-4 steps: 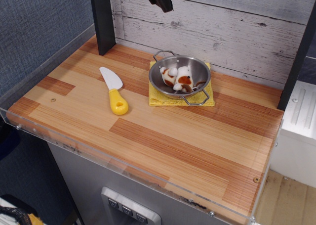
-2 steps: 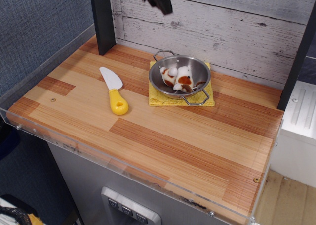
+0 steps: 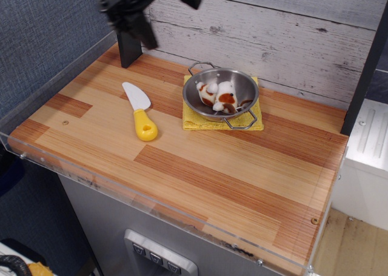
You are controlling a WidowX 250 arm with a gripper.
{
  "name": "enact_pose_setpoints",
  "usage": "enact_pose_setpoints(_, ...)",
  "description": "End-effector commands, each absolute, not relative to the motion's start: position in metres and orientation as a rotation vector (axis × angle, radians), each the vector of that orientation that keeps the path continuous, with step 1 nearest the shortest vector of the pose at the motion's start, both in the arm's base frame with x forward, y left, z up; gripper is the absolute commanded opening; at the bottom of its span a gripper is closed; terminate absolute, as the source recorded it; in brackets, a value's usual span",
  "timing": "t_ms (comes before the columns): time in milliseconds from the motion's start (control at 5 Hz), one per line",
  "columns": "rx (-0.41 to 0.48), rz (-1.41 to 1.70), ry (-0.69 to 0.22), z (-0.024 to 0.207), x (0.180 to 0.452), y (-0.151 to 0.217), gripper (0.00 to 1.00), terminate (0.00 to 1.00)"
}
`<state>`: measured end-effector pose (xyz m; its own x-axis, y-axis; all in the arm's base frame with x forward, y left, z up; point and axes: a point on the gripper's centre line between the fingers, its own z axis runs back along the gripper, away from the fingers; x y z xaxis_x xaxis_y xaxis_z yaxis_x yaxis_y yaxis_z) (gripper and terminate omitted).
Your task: Pick up the knife and place it in the near right edge of the table
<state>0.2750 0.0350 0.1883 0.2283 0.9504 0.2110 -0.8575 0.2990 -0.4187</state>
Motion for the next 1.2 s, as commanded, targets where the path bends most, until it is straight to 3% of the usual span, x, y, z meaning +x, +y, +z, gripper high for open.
enact_pose_setpoints(0,-0.147,1.295,-0.454,0.172,0.247,0.072,1.0,0.0)
enact_pose_setpoints(400,-0.05,1.319,-0.362,0.125,0.238,0.109,1.0,0.0)
enact_pose_setpoints(1000,0.031,1.262,-0.259,0.061,0.262,0.118,1.0,0.0)
